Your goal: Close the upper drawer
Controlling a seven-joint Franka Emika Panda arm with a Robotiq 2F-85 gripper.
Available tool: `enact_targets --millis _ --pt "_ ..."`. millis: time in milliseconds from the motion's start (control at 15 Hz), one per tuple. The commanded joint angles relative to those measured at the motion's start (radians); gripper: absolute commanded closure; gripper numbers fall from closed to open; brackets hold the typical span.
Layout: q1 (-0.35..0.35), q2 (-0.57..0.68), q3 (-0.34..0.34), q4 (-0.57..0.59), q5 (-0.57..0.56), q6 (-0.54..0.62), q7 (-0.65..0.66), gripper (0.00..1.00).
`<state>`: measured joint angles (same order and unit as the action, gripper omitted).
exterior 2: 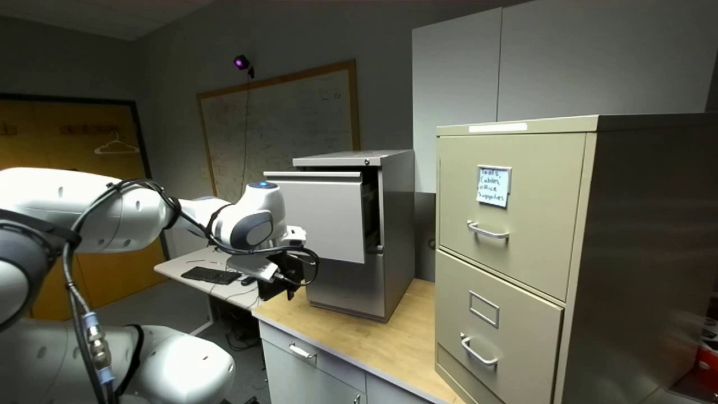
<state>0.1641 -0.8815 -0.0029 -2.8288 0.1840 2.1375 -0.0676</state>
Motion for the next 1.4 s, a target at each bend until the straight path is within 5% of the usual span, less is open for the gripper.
enact_targets --millis 0,267,400,467,1067,1333 --pt "-0.011 0.023 0.032 0.012 -0.022 0.124 -0.009 0.00" --pt "-0.004 0.076 0.077 0.074 -0.052 0.298 0.004 0.06" --pt "-0.008 0.105 0.107 0.109 -0.087 0.367 0.012 0.30" --pt "-0.011 0.116 0.123 0.124 -0.106 0.404 0.017 0.31" --pt "-0.049 0.145 0.276 0.228 -0.272 0.667 0.074 1.00" --pt "-0.082 0.105 0.360 0.222 -0.338 0.801 0.099 1.00"
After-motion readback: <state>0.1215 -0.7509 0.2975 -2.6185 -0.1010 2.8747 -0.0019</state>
